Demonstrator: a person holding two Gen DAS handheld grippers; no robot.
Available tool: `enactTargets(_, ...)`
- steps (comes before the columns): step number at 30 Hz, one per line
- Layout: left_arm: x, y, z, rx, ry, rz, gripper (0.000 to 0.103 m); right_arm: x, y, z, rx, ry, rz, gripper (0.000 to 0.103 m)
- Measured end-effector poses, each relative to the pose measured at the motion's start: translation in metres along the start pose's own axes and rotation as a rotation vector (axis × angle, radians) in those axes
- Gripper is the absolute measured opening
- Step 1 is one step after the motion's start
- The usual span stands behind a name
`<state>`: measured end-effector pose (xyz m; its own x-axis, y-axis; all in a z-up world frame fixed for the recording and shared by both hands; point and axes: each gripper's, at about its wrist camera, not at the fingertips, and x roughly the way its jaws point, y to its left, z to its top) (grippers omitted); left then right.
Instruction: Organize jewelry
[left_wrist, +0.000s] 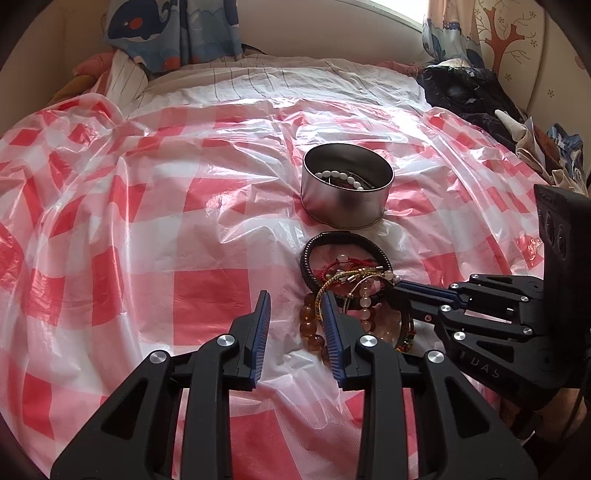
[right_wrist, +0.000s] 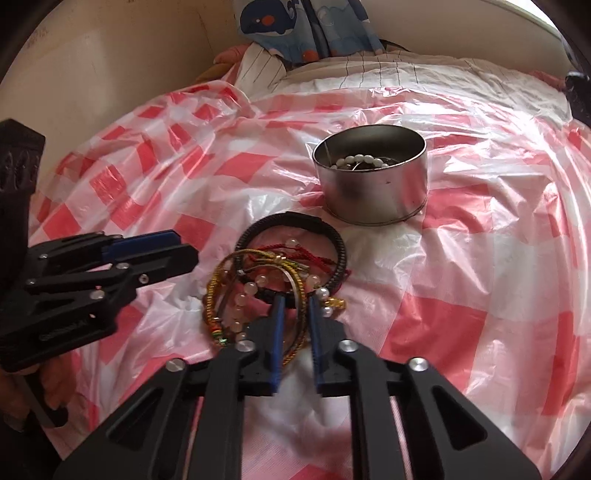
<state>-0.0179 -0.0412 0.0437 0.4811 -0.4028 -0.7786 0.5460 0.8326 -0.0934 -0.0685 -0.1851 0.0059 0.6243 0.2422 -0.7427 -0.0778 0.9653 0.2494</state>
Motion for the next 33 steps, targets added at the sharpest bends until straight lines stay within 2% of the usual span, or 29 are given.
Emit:
enactTargets(7, 0.009, -0.007, -0.002, 0.011, 0.026, -0.035, 0.029, -0.028, -0.009, -0.006, 0.062, -0.098, 0.025, 0.008)
enactTargets(12, 0.010, -0.005, 0.000, -0.060, 0.007, -0.167, 0.033, -0.044, -0.019, -0.013, 0.118, -0.139, 0.049, 0.008)
enactTargets(19, 0.013, -0.004, -0.002, -0.124, 0.018, -0.316, 0.035, -0.035, -0.015, -0.017, 0.115, -0.098, 0.059, 0.007)
enactTargets(26, 0.010, -0.009, -0.002, -0.097, 0.013, -0.306, 0.039, -0.027, -0.020, -0.021, 0.123, -0.066, 0.028, 0.007)
enactTargets(33, 0.009, -0.031, -0.003, 0.040, 0.020, -0.271, 0.041, -0.021, -0.022, -0.023, 0.136, -0.043, 0.022, 0.008)
